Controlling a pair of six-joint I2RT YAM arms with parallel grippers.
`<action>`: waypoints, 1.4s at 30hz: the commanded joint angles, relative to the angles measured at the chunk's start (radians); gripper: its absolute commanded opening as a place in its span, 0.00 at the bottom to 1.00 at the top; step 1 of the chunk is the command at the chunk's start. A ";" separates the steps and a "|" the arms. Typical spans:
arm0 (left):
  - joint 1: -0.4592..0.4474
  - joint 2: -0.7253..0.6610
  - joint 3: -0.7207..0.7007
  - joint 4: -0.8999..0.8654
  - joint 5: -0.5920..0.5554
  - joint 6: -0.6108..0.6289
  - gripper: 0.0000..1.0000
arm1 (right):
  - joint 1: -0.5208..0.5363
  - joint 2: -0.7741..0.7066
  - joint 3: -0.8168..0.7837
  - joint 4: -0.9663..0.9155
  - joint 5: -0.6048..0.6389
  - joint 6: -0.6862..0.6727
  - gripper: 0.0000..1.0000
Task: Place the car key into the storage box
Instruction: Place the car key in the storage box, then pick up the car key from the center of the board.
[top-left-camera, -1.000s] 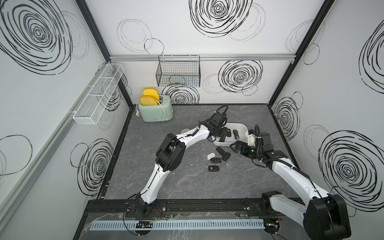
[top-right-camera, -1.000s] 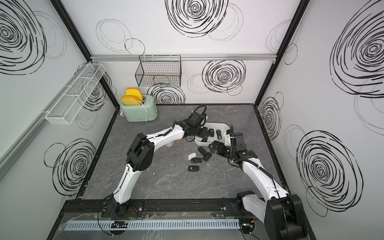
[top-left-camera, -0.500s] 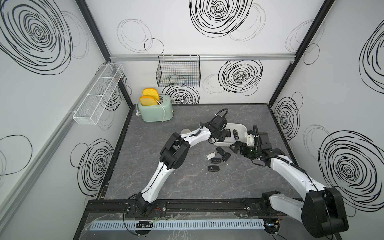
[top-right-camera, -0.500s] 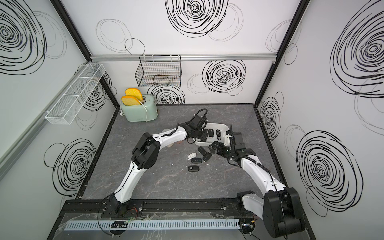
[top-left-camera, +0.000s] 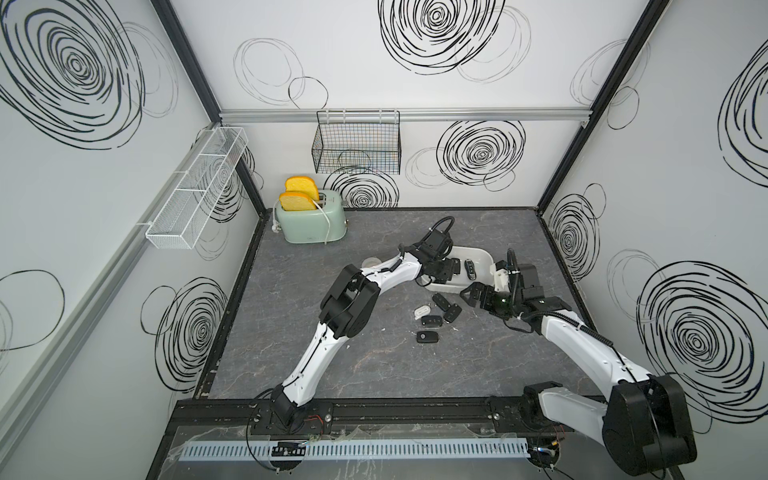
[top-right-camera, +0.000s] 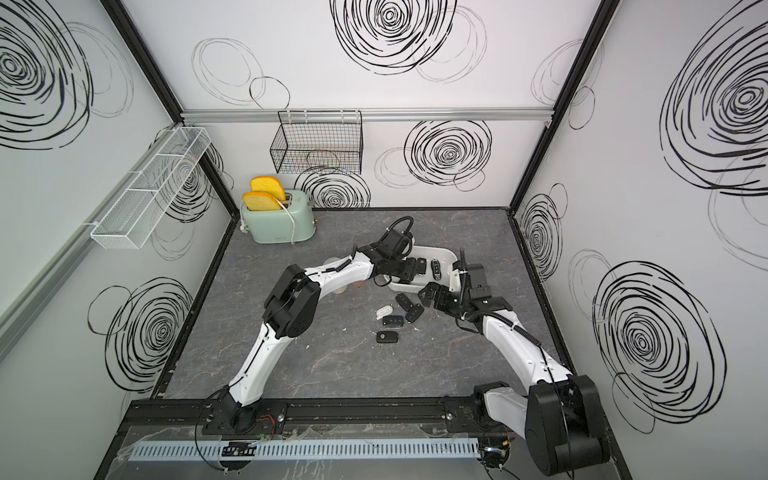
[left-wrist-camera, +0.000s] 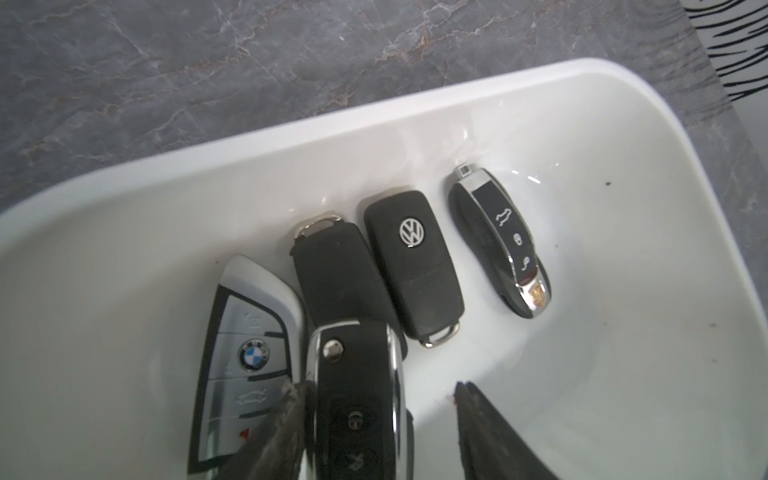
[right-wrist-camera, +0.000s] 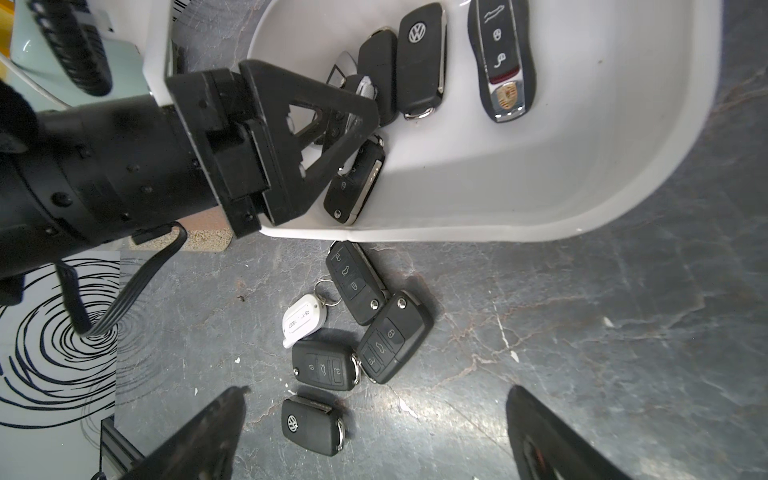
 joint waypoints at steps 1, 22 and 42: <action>0.005 -0.084 0.022 0.025 0.039 -0.053 0.62 | -0.004 -0.013 0.038 -0.036 0.003 -0.021 0.99; 0.006 -0.717 -0.543 0.139 -0.080 -0.103 0.76 | 0.201 0.007 -0.001 -0.020 0.067 0.019 0.99; 0.036 -1.189 -1.119 0.181 -0.053 -0.251 0.98 | 0.254 0.214 -0.011 0.030 0.201 0.055 0.90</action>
